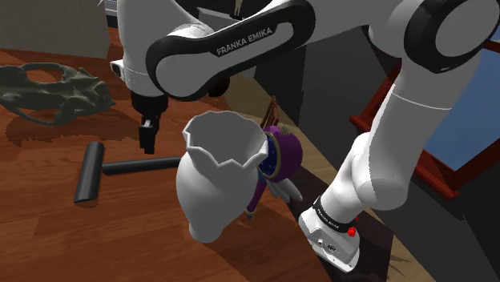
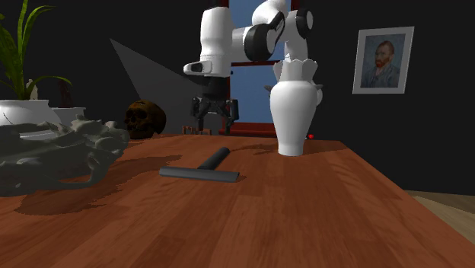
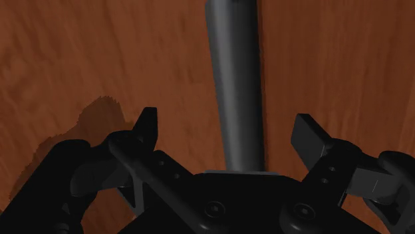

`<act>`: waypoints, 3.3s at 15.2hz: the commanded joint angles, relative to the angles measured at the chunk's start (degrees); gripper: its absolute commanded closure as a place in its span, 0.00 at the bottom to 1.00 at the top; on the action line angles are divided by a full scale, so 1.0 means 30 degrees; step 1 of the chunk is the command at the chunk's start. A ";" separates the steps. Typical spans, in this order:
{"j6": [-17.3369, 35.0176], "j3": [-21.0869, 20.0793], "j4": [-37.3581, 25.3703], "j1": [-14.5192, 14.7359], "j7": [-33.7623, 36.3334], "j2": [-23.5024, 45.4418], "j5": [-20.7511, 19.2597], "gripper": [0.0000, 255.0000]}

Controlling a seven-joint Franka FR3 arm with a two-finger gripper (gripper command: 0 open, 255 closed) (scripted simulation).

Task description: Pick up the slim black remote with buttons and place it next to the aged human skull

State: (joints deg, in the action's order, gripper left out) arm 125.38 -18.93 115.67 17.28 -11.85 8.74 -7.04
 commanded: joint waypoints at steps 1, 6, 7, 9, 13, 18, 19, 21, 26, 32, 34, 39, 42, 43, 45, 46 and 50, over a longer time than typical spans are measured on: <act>0.0393 -0.0221 -0.0689 0.0447 -0.0053 0.1136 -0.0811 0.00; 0.1068 -0.0317 -0.1373 0.1040 0.0057 0.2605 -0.1828 0.00; 0.1274 -0.0281 -0.1304 0.1054 0.0113 0.2754 -0.1915 0.00; 0.1684 -0.0200 -0.1177 0.1090 0.0226 0.3060 -0.2090 0.00; 0.2227 0.0251 -0.1032 0.1460 0.0276 0.3435 -0.2171 0.00; 0.2265 0.0825 -0.1022 0.1998 0.0108 0.3378 -0.1913 0.00; 0.2269 0.0888 -0.1020 0.2057 0.0089 0.3372 -0.1885 0.00; 0.2363 0.0852 -0.0702 0.2058 0.0132 0.3146 -0.1843 1.00; 0.2521 0.0895 -0.0761 0.2079 0.0174 0.3354 -0.1937 1.00; 0.1642 0.0784 -0.1231 0.1987 -0.0101 0.2928 -0.1649 1.00; 0.1218 0.0728 -0.1393 0.1950 -0.0224 0.2647 -0.1498 1.00; 0.0137 0.0610 -0.1874 0.1875 -0.0512 0.2000 -0.1149 1.00; -0.0527 0.0554 -0.2214 0.1840 -0.0670 0.1651 -0.0961 1.00; -0.0750 0.0538 -0.2336 0.1830 -0.0721 0.1542 -0.0903 1.00; -0.1200 0.0508 -0.2594 0.1813 -0.0818 0.1334 -0.0791 1.00; -0.1427 0.0494 -0.2729 0.1805 -0.0865 0.1235 -0.0738 1.00; -0.2344 0.0448 -0.3316 0.1780 -0.1040 0.0877 -0.0546 1.00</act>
State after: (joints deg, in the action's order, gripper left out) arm 119.24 -17.57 106.47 22.65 -14.77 11.53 -8.81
